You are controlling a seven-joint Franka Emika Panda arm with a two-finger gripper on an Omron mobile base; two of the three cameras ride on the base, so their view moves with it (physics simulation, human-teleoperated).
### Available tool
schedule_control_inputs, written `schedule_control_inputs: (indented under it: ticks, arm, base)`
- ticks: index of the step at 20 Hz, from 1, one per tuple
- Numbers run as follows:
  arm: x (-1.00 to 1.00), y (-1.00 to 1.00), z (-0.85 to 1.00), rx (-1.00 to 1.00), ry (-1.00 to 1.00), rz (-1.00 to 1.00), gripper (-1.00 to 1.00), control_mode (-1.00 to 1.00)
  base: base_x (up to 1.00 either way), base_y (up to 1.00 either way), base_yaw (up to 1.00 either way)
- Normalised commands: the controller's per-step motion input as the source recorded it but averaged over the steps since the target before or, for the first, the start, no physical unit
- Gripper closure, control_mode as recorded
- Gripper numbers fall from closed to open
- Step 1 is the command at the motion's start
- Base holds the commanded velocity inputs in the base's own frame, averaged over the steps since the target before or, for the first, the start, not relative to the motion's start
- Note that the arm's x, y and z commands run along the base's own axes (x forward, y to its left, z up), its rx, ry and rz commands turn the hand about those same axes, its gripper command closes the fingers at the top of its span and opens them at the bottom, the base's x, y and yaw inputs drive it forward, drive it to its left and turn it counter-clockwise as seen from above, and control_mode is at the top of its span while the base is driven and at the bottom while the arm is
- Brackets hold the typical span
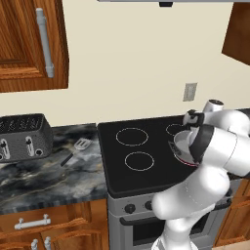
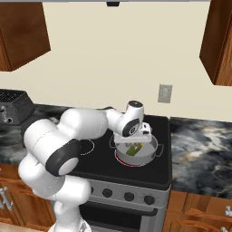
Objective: Put the cucumber and mushroom in the pot. Retrieve the spatula and lightly stir the vegetables in the pot.
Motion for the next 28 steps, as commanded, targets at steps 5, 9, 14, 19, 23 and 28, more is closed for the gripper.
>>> schedule_control_inputs:
  ticks: [5,9,14,19,23,28]
  arm:
    - [0.22,0.0,0.0,0.0,0.0,0.03,1.0,-1.0]
    - [0.02,0.0,0.0,0.0,0.0,0.01,1.0,-1.0]
    - [0.0,0.0,0.0,0.0,0.0,0.0,-1.0,-1.0]
    - [0.0,0.0,0.0,0.0,0.0,0.0,-1.0,-1.0]
    - [0.0,0.0,0.0,0.0,0.0,0.0,-1.0,-1.0]
    - [-0.03,0.0,0.24,0.0,0.0,0.0,-1.0,-1.0]
  base:
    - [0.0,0.0,0.0]
    - [0.0,0.0,0.0]
    - [0.0,0.0,0.0]
    - [0.0,0.0,0.0]
    - [0.0,0.0,0.0]
    - [0.0,0.0,0.0]
